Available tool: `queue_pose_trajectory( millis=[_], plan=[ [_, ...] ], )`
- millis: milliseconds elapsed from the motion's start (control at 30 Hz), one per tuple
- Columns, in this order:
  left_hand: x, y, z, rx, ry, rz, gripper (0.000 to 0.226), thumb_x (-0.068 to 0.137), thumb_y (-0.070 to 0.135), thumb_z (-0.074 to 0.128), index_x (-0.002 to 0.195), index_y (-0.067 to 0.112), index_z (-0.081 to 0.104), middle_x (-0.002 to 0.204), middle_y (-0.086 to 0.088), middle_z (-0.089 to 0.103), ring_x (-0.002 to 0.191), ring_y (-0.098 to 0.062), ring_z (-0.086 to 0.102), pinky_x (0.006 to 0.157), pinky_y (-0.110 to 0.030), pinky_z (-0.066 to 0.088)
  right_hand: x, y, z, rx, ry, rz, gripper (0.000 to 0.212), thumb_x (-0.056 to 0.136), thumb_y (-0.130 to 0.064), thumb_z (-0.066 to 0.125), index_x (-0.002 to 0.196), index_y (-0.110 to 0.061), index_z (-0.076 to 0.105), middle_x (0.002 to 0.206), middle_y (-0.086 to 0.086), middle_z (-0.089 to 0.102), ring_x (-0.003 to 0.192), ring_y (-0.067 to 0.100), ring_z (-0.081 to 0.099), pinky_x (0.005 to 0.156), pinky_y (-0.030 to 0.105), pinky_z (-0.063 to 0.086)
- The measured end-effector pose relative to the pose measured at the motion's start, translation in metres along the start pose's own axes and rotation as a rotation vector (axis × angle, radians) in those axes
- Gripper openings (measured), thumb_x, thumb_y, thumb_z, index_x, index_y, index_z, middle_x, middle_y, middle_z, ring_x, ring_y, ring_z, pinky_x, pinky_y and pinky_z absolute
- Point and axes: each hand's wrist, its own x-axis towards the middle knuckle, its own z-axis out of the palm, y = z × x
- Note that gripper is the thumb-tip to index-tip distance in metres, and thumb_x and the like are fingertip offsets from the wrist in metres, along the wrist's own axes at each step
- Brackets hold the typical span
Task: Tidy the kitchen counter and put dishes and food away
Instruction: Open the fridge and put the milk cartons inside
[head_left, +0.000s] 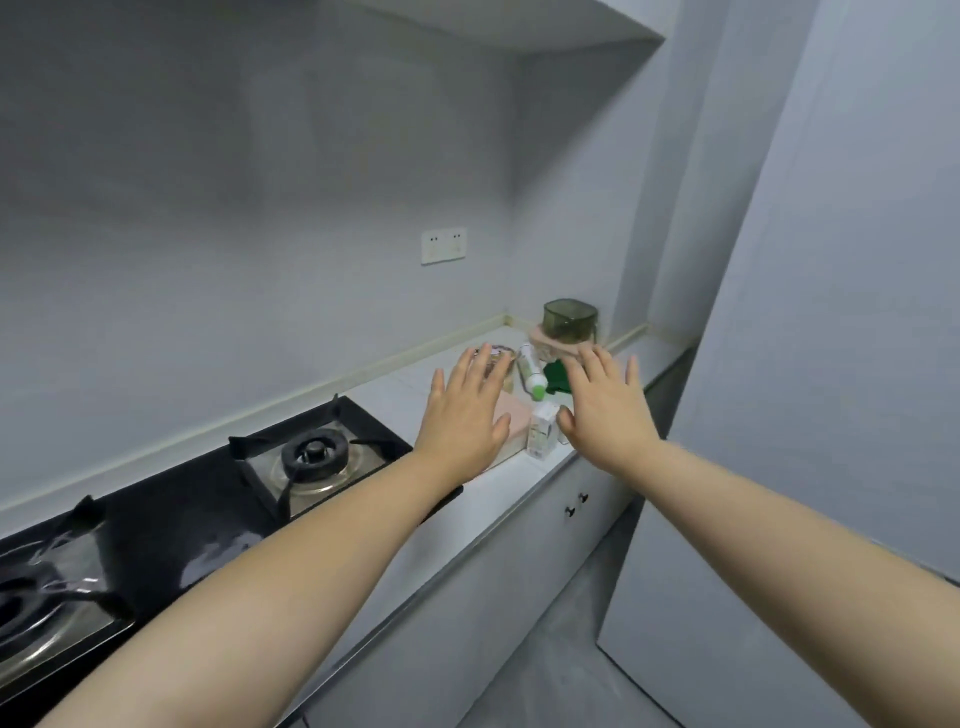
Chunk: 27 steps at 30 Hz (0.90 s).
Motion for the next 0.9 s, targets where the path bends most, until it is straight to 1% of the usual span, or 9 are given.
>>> queue_pose_trajectory(
  millis=[100, 167, 300, 467, 567, 633, 733, 833, 900],
  plan=[
    [0.042, 0.023, 0.013, -0.082, -0.017, 0.069, 0.069, 0.097, 0.035, 0.038, 0.152, 0.018, -0.001, 0.160, -0.002, -0.004, 0.147, -0.020, -0.004, 0.118, -0.044, 0.003, 0.013, 0.044, 0.001, -0.058, -0.023, 0.053, 0.063, 0.092, -0.035, 0.046, 0.146, -0.011, 0.024, 0.156, 0.012, 0.019, 0.145, 0.028, 0.013, 0.114, 0.055, 0.009],
    [0.066, 0.039, 0.023, -0.127, -0.027, 0.103, 0.070, 0.097, 0.034, 0.040, 0.152, 0.017, 0.000, 0.160, -0.002, -0.003, 0.147, -0.019, -0.003, 0.119, -0.044, 0.003, 0.020, 0.072, 0.004, -0.074, -0.029, 0.096, 0.062, 0.091, -0.032, 0.047, 0.145, -0.009, 0.027, 0.155, 0.013, 0.020, 0.144, 0.029, 0.015, 0.114, 0.056, 0.012],
    [0.106, 0.076, 0.052, -0.297, -0.073, 0.102, 0.071, 0.096, 0.029, 0.044, 0.152, 0.016, 0.003, 0.160, -0.002, 0.001, 0.147, -0.018, 0.000, 0.120, -0.041, 0.006, 0.030, 0.128, 0.012, -0.107, -0.055, 0.136, 0.059, 0.091, -0.028, 0.044, 0.144, -0.007, 0.029, 0.155, 0.014, 0.019, 0.144, 0.030, 0.013, 0.114, 0.055, 0.011],
    [0.162, 0.129, 0.102, -0.353, -0.166, 0.117, 0.069, 0.094, 0.020, 0.046, 0.151, 0.013, 0.009, 0.160, -0.003, 0.009, 0.147, -0.019, 0.005, 0.119, -0.042, 0.012, 0.055, 0.219, 0.035, -0.249, -0.157, 0.061, 0.051, 0.094, -0.030, 0.040, 0.140, -0.006, 0.036, 0.157, 0.017, 0.011, 0.146, 0.032, 0.006, 0.115, 0.054, 0.006],
    [0.199, 0.160, 0.125, -0.499, -0.217, 0.053, 0.067, 0.094, 0.018, 0.048, 0.151, 0.010, 0.014, 0.158, -0.005, 0.015, 0.146, -0.020, 0.011, 0.119, -0.032, 0.012, 0.078, 0.266, 0.047, -0.321, -0.202, 0.007, 0.051, 0.095, -0.026, 0.036, 0.142, -0.005, 0.032, 0.157, 0.018, 0.008, 0.146, 0.032, 0.002, 0.115, 0.054, 0.002],
    [0.232, 0.185, 0.141, -0.624, -0.249, -0.017, 0.064, 0.093, 0.014, 0.048, 0.150, 0.010, 0.019, 0.157, -0.006, 0.020, 0.144, -0.020, 0.017, 0.115, -0.027, 0.016, 0.097, 0.301, 0.054, -0.397, -0.187, -0.061, 0.052, 0.094, -0.022, 0.036, 0.143, -0.004, 0.029, 0.157, 0.019, 0.007, 0.146, 0.033, 0.000, 0.115, 0.054, -0.001],
    [0.274, 0.209, 0.162, -0.877, -0.275, -0.211, 0.061, 0.090, 0.005, 0.047, 0.148, 0.014, 0.027, 0.153, -0.004, 0.031, 0.139, -0.020, 0.030, 0.106, -0.022, 0.026, 0.125, 0.337, 0.052, -0.505, -0.145, -0.153, 0.055, 0.093, -0.019, 0.038, 0.144, -0.003, 0.028, 0.157, 0.020, 0.009, 0.146, 0.034, 0.001, 0.115, 0.054, -0.002],
    [0.310, 0.235, 0.180, -1.166, -0.261, -0.345, 0.062, 0.090, 0.000, 0.049, 0.147, 0.013, 0.030, 0.151, -0.007, 0.036, 0.137, -0.021, 0.035, 0.107, -0.028, 0.030, 0.160, 0.368, 0.051, -0.634, -0.075, -0.251, 0.055, 0.092, -0.022, 0.038, 0.145, -0.007, 0.035, 0.156, 0.018, 0.019, 0.145, 0.034, 0.012, 0.114, 0.056, 0.007],
    [0.326, 0.243, 0.188, -1.237, -0.256, -0.364, 0.064, 0.088, -0.001, 0.054, 0.147, 0.012, 0.030, 0.150, -0.008, 0.036, 0.137, -0.022, 0.035, 0.106, -0.029, 0.031, 0.177, 0.371, 0.051, -0.724, -0.050, -0.337, 0.052, 0.088, -0.024, 0.039, 0.138, -0.011, 0.047, 0.150, 0.016, 0.034, 0.142, 0.031, 0.025, 0.113, 0.056, 0.016]
  ],
)
